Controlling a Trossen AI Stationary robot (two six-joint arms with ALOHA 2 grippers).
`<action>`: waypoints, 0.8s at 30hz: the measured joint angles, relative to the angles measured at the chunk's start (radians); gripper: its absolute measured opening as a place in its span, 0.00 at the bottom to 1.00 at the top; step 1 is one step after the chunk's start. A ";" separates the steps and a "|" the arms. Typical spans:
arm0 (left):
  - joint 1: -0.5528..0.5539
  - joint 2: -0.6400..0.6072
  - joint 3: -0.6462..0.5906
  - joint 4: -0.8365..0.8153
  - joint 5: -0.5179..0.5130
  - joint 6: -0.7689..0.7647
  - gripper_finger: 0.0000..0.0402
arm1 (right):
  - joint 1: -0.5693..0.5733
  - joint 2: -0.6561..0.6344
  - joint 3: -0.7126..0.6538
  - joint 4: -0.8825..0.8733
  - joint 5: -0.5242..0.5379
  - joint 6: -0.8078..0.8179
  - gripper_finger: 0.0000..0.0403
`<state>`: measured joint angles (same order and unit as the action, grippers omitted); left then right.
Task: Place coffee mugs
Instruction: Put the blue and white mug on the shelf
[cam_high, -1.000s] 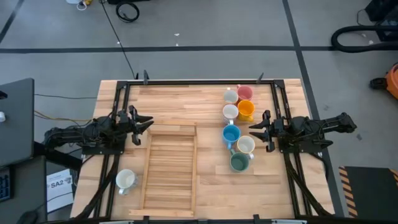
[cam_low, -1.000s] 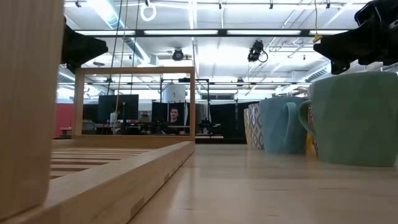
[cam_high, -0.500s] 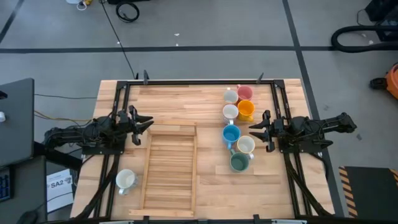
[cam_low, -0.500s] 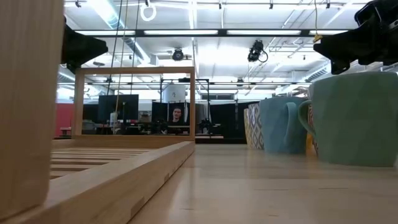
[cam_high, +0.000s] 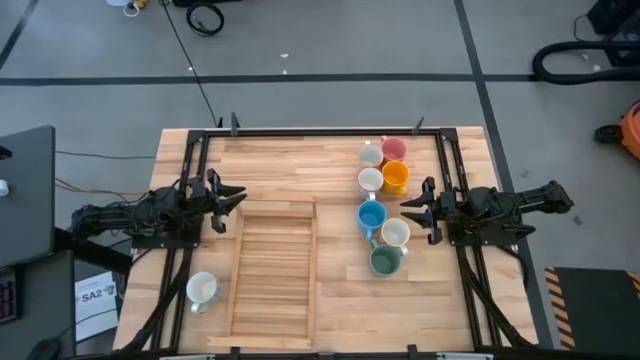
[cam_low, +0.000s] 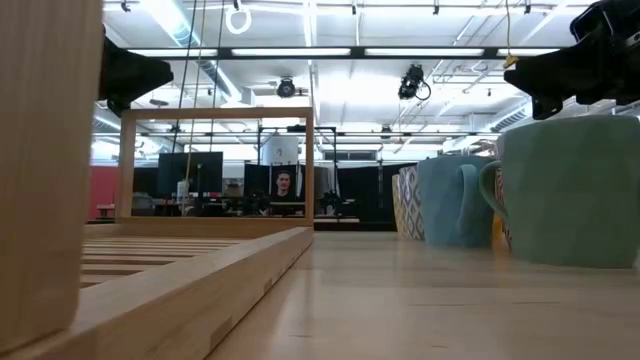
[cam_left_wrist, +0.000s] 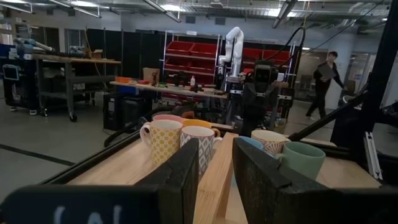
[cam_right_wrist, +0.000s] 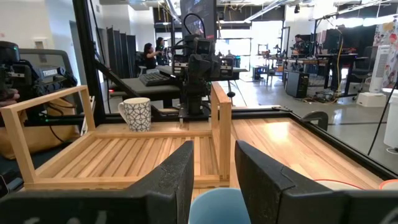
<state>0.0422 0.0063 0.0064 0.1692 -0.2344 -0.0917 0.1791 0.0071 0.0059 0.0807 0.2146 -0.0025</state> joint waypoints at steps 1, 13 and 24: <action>0.000 0.000 0.000 0.000 0.000 -0.009 0.26 | 0.000 0.000 0.000 0.000 0.000 0.000 0.31; 0.000 0.000 0.000 0.219 0.087 -0.029 0.26 | 0.000 0.000 0.000 0.000 0.000 0.000 0.31; 0.000 0.000 0.125 0.254 0.101 -0.029 0.57 | 0.000 0.000 0.000 0.000 0.000 0.000 0.31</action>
<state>0.0418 0.0067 0.1313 0.4229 -0.1330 -0.1211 0.1791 0.0072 0.0059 0.0807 0.2143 -0.0025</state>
